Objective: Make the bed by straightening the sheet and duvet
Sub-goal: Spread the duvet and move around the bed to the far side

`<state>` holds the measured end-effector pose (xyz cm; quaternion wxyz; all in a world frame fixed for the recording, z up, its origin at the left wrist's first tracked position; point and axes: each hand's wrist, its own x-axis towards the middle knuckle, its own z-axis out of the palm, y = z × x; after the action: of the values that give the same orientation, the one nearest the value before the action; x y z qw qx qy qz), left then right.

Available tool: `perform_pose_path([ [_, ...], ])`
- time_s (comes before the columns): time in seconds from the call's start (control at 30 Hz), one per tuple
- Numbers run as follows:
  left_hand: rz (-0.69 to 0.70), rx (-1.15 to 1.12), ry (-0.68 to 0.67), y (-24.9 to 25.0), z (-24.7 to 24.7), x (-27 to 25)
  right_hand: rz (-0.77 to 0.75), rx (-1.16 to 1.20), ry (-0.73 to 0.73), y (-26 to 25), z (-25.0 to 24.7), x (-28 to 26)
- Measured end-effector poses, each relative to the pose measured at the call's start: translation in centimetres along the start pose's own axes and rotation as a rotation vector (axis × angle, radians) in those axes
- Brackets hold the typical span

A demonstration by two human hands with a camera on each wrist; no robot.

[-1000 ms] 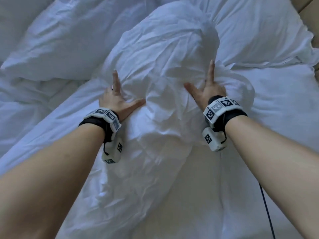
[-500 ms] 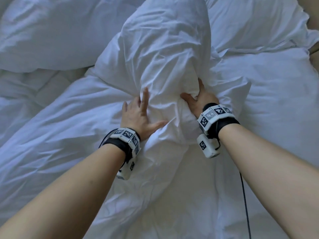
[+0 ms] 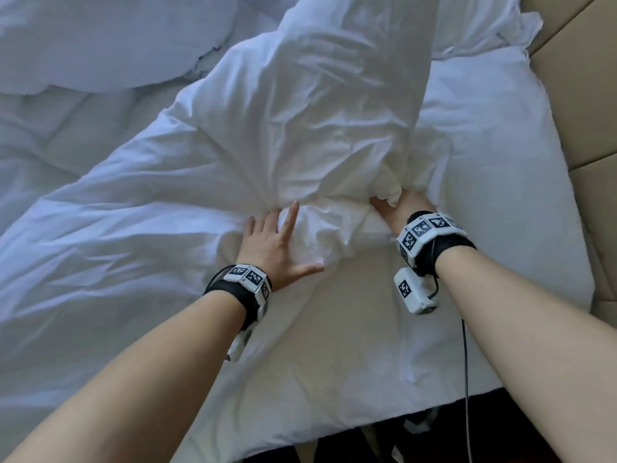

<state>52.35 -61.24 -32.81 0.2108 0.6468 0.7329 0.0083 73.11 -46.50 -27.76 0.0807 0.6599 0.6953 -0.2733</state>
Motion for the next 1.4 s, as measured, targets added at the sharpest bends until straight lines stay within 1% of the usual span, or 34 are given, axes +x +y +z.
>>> perform_pose_path([
  [0.13,-0.026,0.005,-0.022,1.3,0.7,-2.3,0.028,0.042,0.003,3.2,1.1,-5.8],
  [0.23,-0.052,-0.024,-0.087,2.9,0.5,-4.0,0.053,0.072,-0.001,6.1,1.5,-9.9],
  [0.3,-0.053,-0.028,-0.149,4.7,-0.1,-5.4,0.052,0.081,0.01,7.9,0.9,-12.2],
  [0.4,-0.008,-0.027,-0.167,8.1,-1.3,-7.9,0.046,0.097,0.043,10.5,-1.4,-15.0],
  [0.53,0.014,-0.094,-0.167,14.7,-3.2,-11.3,0.028,0.151,0.126,15.3,-5.8,-19.2],
  [0.67,0.107,-0.131,-0.129,23.9,-4.4,-15.7,0.057,0.145,0.219,22.4,-10.2,-24.4],
  [0.8,0.221,-0.179,-0.163,31.7,-3.6,-19.1,0.129,0.128,0.293,29.2,-14.0,-29.4],
  [0.9,0.236,-0.152,-0.213,35.3,-2.1,-20.8,0.196,0.075,0.287,33.0,-15.4,-31.9],
  [0.97,0.233,-0.069,-0.236,36.3,-0.9,-21.4,0.218,0.04,0.261,34.7,-14.9,-32.6],
  [1.03,0.279,0.027,-0.238,36.5,0.2,-21.5,0.24,0.03,0.215,35.9,-13.5,-32.6],
  [1.1,0.294,0.052,-0.217,36.0,0.5,-21.4,0.254,0.016,0.164,36.4,-12.2,-32.6],
  [1.17,0.265,0.069,-0.174,35.2,0.3,-21.0,0.249,0.018,0.152,36.2,-11.3,-32.3],
  [1.3,0.199,0.091,-0.076,32.8,-1.7,-20.7,0.183,0.009,0.148,33.3,-10.9,-31.1],
  [1.4,0.127,0.095,-0.014,30.6,-4.4,-21.4,0.088,-0.023,0.119,29.2,-11.6,-30.3],
])
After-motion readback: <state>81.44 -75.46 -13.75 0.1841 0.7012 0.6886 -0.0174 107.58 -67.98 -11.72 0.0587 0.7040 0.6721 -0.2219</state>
